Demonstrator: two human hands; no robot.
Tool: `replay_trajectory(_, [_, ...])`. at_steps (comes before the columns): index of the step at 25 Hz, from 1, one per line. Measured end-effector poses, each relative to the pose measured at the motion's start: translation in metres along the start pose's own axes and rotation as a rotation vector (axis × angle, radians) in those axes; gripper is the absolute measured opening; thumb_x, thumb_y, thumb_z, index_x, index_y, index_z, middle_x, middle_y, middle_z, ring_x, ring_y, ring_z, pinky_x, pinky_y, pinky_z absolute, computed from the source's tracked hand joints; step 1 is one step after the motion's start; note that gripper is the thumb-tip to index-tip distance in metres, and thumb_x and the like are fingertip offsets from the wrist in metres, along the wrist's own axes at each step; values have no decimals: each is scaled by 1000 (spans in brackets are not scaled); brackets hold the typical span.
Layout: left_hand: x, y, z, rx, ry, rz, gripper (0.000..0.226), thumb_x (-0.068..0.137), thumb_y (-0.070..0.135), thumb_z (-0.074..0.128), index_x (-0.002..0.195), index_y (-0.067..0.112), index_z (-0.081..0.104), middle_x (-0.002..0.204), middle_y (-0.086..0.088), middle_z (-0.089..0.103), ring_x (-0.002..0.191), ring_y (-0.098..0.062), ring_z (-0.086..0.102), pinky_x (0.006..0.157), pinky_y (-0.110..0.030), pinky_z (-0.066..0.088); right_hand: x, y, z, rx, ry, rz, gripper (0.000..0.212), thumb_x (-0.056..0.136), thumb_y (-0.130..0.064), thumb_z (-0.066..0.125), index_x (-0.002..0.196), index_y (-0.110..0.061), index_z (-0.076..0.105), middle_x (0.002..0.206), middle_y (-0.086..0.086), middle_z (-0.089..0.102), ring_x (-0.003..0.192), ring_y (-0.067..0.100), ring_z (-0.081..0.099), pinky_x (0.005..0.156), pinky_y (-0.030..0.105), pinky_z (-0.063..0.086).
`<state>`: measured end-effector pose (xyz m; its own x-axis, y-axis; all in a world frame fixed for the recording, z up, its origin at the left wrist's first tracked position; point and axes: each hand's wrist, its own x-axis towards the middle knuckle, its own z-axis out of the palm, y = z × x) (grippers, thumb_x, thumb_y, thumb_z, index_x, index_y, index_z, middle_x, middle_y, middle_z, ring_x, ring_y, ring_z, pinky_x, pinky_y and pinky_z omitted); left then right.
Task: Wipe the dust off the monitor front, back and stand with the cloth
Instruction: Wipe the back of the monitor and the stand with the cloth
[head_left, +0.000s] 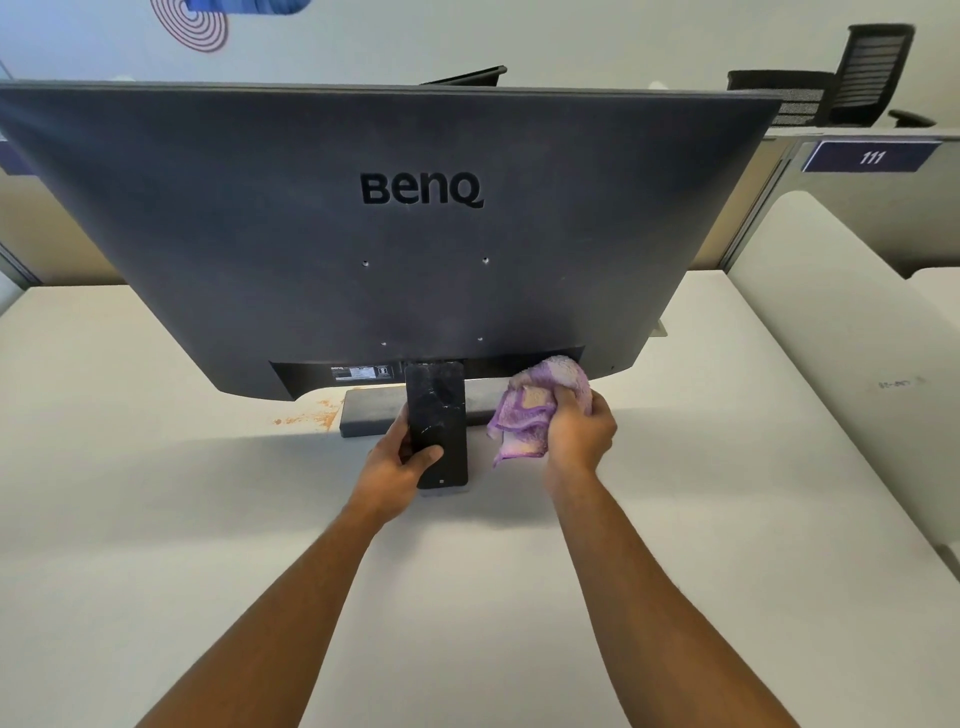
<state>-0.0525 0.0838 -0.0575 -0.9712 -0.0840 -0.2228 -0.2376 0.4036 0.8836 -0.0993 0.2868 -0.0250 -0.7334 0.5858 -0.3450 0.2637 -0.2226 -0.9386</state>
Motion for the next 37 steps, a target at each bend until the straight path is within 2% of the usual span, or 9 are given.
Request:
replay_trajectory(7, [1, 1, 0, -14, -2, 0, 69, 93, 21, 62, 149, 39, 26, 131, 3, 56, 122, -24, 55, 103, -45, 43, -12, -17, 11, 26, -92, -188, 32, 92, -28, 66, 123, -26, 61, 116, -5, 65, 101, 18, 65, 86, 34, 58])
replay_trajectory(13, [1, -1, 0, -20, -2, 9, 69, 93, 23, 62, 148, 40, 26, 129, 9, 54, 113, -14, 53, 102, -43, 43, -16, -7, 0, -189, -255, -282, 39, 92, -31, 64, 130, -25, 56, 123, -6, 61, 109, 19, 62, 91, 36, 57])
replay_trajectory(17, [1, -1, -1, -71, -12, 23, 65, 93, 20, 63, 148, 36, 31, 123, 9, 59, 115, -19, 57, 99, -41, 46, -32, -6, 0, -327, -457, -631, 28, 91, -19, 62, 118, -17, 67, 106, -7, 66, 96, 12, 64, 88, 26, 56])
replay_trajectory(20, [0, 0, -1, -86, -13, 22, 65, 94, 18, 62, 149, 34, 31, 128, 3, 60, 120, -24, 57, 103, -45, 45, -41, -9, -5, -169, -172, -786, 25, 81, -17, 62, 104, -11, 70, 94, -3, 68, 84, 7, 63, 75, 17, 55])
replay_trajectory(23, [0, -1, -1, -50, -11, 21, 68, 94, 19, 62, 150, 35, 27, 132, 3, 57, 122, -24, 54, 105, -46, 41, -34, -26, -22, 65, 112, -582, 22, 78, -23, 64, 100, -20, 67, 94, -7, 69, 86, 10, 66, 70, 18, 56])
replay_trajectory(26, [0, -1, -2, -27, -9, 17, 68, 95, 20, 61, 151, 36, 25, 135, 1, 55, 124, -25, 53, 105, -46, 41, -24, -53, -31, 129, 247, -463, 25, 85, -26, 66, 109, -29, 59, 107, -10, 64, 97, 14, 65, 80, 21, 57])
replay_trajectory(30, [-2, 1, 0, -13, -6, 17, 69, 95, 20, 60, 151, 36, 24, 137, -2, 54, 125, -27, 52, 104, -46, 41, -27, -100, -14, 164, 258, -525, 34, 88, -24, 65, 121, -21, 58, 120, -4, 62, 106, 13, 61, 92, 31, 56])
replay_trajectory(33, [-2, 0, -1, -28, -5, 23, 69, 94, 19, 61, 151, 35, 25, 135, -1, 56, 122, -25, 53, 103, -44, 43, -55, -114, 16, 139, 171, -775, 37, 86, -18, 65, 123, -16, 61, 119, -10, 61, 109, 4, 58, 97, 29, 52])
replay_trajectory(37, [-2, -1, -3, -93, -16, 30, 66, 94, 20, 62, 149, 35, 30, 118, 8, 62, 113, -18, 59, 97, -36, 48, -78, -84, 42, -215, -305, -1379, 38, 82, -5, 63, 120, -11, 66, 117, -2, 65, 109, 15, 59, 94, 25, 43])
